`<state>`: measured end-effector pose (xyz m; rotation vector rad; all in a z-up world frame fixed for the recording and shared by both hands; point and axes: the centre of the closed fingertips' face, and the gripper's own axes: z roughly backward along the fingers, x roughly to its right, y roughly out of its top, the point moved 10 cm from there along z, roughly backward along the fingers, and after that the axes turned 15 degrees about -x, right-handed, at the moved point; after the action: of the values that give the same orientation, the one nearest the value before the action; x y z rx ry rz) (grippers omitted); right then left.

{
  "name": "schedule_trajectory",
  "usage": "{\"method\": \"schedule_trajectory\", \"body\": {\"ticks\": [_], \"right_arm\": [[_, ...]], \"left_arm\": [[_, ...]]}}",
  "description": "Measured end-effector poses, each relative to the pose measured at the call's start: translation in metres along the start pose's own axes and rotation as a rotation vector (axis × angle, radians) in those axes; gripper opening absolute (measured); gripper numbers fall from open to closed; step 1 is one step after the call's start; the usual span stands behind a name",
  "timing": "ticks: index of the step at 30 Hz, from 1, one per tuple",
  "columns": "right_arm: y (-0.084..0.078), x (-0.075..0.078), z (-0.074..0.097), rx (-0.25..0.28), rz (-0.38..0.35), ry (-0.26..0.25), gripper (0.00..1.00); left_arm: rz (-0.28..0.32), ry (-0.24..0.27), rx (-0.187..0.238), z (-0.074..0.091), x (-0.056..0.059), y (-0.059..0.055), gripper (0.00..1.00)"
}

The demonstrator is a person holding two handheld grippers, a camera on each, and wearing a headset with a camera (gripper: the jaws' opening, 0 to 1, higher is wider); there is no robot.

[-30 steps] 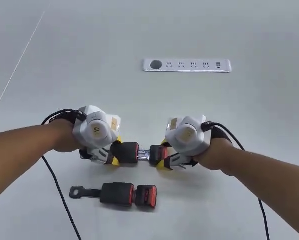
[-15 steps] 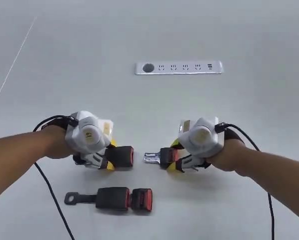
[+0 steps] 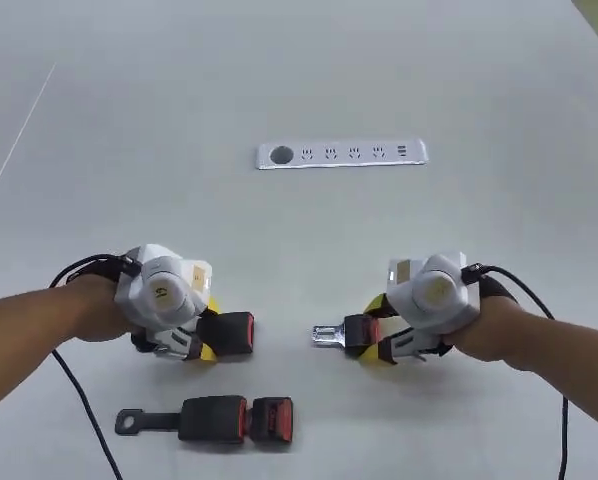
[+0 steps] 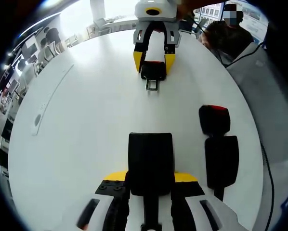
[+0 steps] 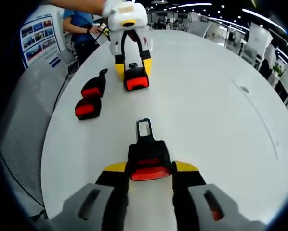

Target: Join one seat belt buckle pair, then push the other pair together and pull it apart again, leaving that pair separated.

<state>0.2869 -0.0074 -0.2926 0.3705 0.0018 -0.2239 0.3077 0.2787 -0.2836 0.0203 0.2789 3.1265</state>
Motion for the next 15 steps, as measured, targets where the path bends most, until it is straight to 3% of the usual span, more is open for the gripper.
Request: {"method": "schedule_trajectory", "body": {"ticks": [15], "right_arm": [[-0.030,0.000,0.013,-0.016,-0.028,-0.001,0.35]], "left_arm": [[-0.002,0.002,-0.007,-0.002,-0.002,-0.002,0.33]]}}
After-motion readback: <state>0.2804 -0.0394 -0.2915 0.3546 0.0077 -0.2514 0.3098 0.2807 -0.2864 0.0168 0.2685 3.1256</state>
